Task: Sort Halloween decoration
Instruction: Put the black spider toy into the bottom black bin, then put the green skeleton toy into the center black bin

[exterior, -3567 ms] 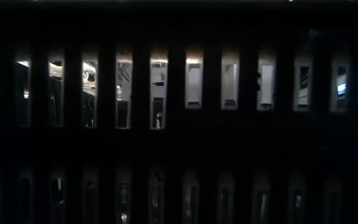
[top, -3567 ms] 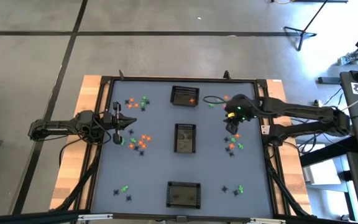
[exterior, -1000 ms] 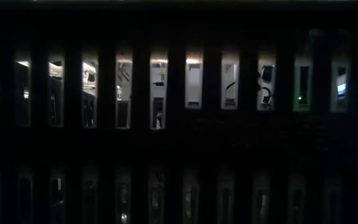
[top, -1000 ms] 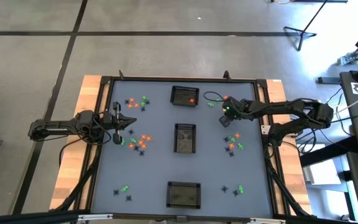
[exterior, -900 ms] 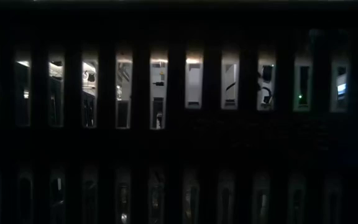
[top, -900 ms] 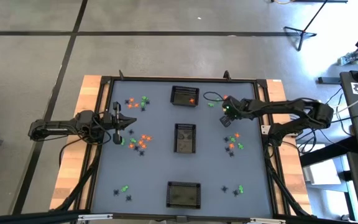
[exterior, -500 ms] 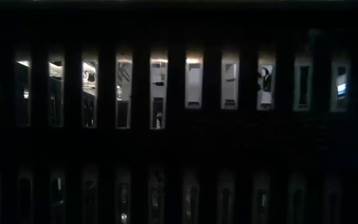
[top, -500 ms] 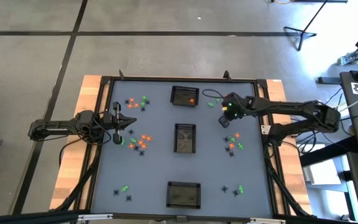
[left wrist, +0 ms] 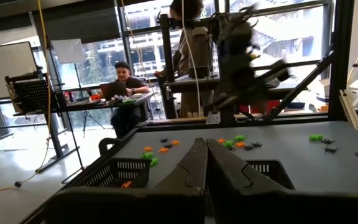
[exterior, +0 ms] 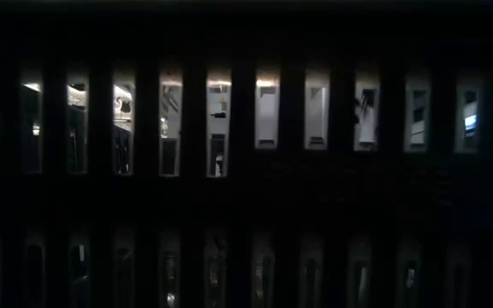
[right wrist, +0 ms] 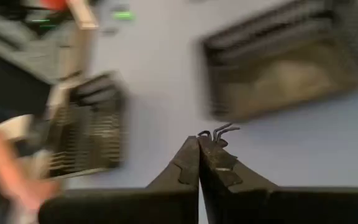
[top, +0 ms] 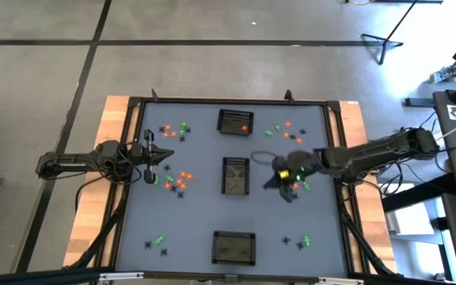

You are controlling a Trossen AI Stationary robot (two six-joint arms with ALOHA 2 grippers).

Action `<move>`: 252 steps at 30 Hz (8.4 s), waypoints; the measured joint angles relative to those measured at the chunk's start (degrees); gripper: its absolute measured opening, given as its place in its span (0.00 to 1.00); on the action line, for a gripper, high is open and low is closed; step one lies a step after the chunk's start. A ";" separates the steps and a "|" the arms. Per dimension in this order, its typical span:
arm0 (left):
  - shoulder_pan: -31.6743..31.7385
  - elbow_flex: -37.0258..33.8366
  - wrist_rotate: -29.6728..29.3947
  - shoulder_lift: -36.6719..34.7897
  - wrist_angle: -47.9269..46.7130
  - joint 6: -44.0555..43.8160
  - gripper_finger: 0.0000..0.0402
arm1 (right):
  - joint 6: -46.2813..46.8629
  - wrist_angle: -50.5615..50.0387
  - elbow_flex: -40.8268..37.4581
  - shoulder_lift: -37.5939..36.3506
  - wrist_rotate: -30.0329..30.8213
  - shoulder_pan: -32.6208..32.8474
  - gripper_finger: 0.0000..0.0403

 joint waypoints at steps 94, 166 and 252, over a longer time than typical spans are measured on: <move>0.00 1.32 1.12 0.00 12.78 -2.70 0.00 | -32.68 14.14 -2.12 -11.84 28.33 13.33 0.23; -15.49 25.22 1.88 57.88 -56.14 -83.02 0.28 | -27.30 10.96 -2.12 -11.77 27.19 10.45 0.23; -11.90 39.89 -3.06 84.92 3.86 -31.46 0.23 | -25.27 12.14 -2.10 -9.37 27.19 10.43 0.23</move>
